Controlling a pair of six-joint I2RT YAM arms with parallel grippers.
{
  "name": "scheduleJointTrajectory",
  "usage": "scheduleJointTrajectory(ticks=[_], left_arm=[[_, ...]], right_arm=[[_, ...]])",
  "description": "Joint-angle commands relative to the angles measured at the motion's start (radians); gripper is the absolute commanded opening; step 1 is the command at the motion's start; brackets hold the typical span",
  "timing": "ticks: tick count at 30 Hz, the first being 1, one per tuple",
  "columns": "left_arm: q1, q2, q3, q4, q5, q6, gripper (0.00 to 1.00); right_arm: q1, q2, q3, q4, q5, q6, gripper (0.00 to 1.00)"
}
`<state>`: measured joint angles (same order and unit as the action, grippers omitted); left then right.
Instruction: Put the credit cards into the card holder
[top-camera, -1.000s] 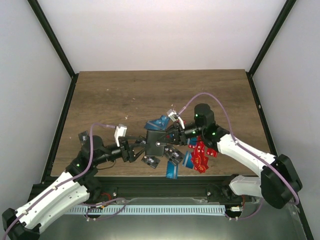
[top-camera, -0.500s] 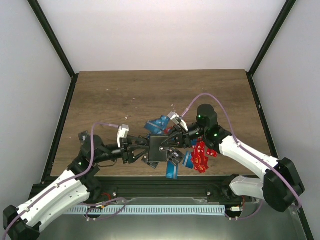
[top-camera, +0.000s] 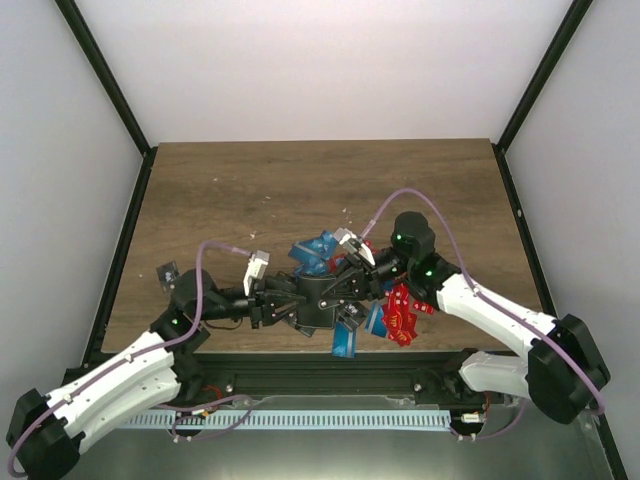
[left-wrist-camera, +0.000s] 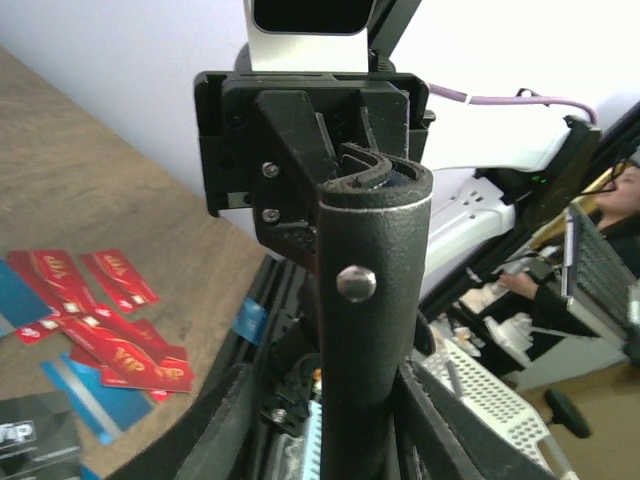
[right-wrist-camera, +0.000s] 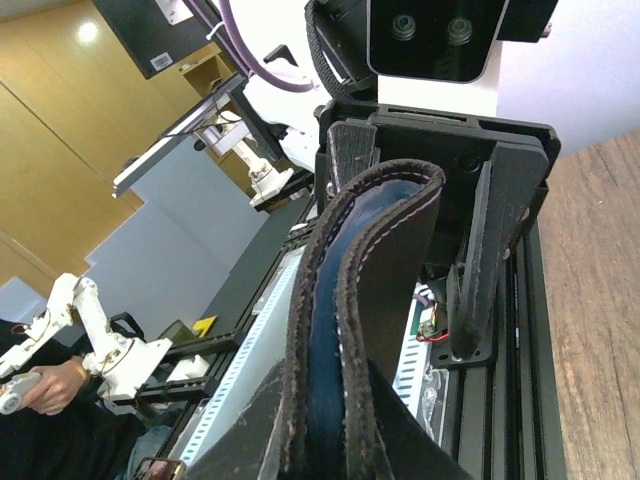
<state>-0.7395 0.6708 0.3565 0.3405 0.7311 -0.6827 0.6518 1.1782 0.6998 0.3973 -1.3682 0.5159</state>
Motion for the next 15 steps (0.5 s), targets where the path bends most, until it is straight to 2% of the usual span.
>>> scheduleJointTrajectory(ticks=[1, 3, 7, 10, 11, 12, 13, 15], left_arm=[[-0.025, 0.047, -0.02, 0.108, 0.034, -0.01, 0.34], [-0.033, 0.061, -0.02, 0.124, 0.035, -0.038, 0.23], [-0.041, 0.067, -0.03, 0.167, 0.044, -0.059, 0.08], [-0.041, 0.052, -0.029, 0.131, 0.004, -0.054, 0.04], [-0.042, 0.042, -0.025, 0.089, -0.035, -0.044, 0.04], [-0.041, 0.03, -0.022, 0.039, -0.076, -0.037, 0.04], [-0.042, 0.018, -0.019, -0.003, -0.121, -0.03, 0.04], [-0.042, -0.014, -0.012, -0.101, -0.245, -0.019, 0.04]], right_arm=[[0.034, 0.005, 0.006, 0.055, -0.019, 0.007, 0.01], [0.036, 0.013, 0.009, 0.059, -0.021, 0.006, 0.01], [0.037, 0.025, 0.011, 0.058, -0.011, 0.003, 0.01], [0.037, 0.034, 0.048, -0.069, 0.094, -0.058, 0.01], [0.038, 0.036, 0.07, -0.162, 0.181, -0.101, 0.07], [0.038, 0.038, 0.09, -0.276, 0.285, -0.135, 0.17], [0.037, 0.037, 0.103, -0.343, 0.419, -0.147, 0.26], [0.037, 0.034, 0.115, -0.438, 0.575, -0.151, 0.42]])
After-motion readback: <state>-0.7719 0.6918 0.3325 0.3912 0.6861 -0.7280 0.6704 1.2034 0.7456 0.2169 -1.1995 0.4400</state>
